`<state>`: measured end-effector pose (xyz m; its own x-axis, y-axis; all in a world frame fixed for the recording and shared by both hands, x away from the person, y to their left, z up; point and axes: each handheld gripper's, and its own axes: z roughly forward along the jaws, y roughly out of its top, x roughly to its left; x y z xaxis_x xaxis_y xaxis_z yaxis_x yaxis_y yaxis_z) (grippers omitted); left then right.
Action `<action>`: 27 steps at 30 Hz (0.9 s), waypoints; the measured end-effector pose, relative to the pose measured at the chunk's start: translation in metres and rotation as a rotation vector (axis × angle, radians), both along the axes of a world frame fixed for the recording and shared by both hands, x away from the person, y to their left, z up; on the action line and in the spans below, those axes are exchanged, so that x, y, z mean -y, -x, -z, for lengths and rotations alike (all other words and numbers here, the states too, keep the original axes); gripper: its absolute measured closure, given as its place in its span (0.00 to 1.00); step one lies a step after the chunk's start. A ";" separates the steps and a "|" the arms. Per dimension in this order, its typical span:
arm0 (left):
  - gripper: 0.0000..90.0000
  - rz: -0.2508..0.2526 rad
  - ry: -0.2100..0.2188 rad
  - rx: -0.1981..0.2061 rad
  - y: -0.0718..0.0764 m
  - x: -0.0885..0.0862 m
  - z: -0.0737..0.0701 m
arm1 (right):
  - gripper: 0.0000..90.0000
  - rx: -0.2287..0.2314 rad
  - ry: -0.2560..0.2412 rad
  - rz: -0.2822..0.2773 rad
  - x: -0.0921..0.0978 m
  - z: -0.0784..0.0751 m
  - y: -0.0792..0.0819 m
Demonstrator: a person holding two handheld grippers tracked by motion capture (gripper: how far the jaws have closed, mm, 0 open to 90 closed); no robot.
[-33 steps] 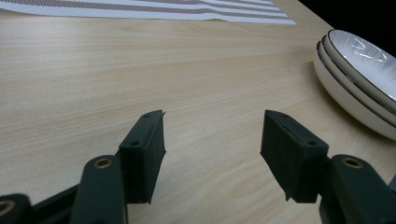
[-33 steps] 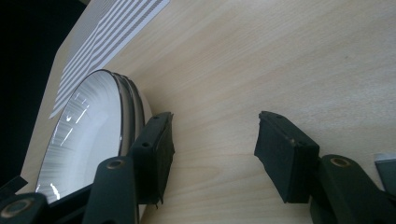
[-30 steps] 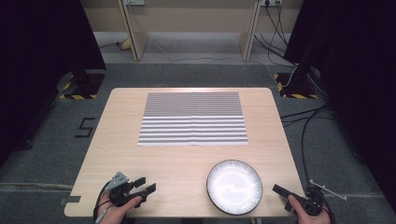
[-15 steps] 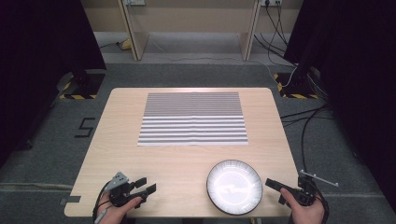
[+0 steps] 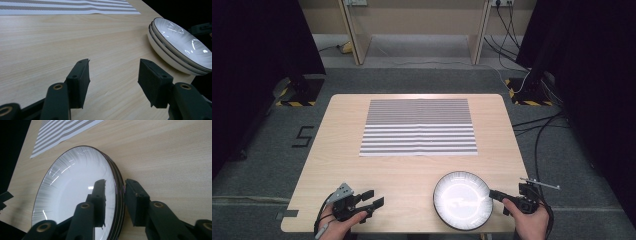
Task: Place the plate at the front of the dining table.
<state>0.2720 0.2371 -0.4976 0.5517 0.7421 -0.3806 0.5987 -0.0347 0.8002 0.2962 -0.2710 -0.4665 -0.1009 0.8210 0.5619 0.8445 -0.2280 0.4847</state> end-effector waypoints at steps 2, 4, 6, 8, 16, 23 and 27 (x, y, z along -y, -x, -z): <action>0.47 0.022 0.000 -0.007 0.000 0.004 -0.001 | 0.88 -0.009 0.009 -0.013 -0.002 0.000 -0.001; 0.47 0.035 0.010 -0.013 -0.001 0.006 -0.002 | 0.91 -0.024 0.015 -0.018 -0.003 0.000 -0.003; 0.47 0.038 0.011 -0.013 -0.001 0.007 -0.002 | 0.92 -0.022 0.024 -0.023 -0.003 0.001 -0.003; 0.47 0.043 0.007 -0.012 -0.001 0.009 -0.003 | 0.96 -0.034 0.030 -0.027 -0.003 0.000 -0.004; 0.47 0.056 0.008 -0.006 -0.004 0.011 -0.009 | 0.95 -0.041 0.033 -0.037 -0.002 0.000 -0.006; 0.47 0.081 0.018 -0.009 -0.006 0.019 -0.011 | 0.97 -0.047 0.066 -0.046 -0.005 -0.003 -0.007; 0.47 0.102 0.020 -0.010 -0.006 0.024 -0.014 | 0.98 -0.066 0.072 -0.049 -0.005 -0.004 -0.009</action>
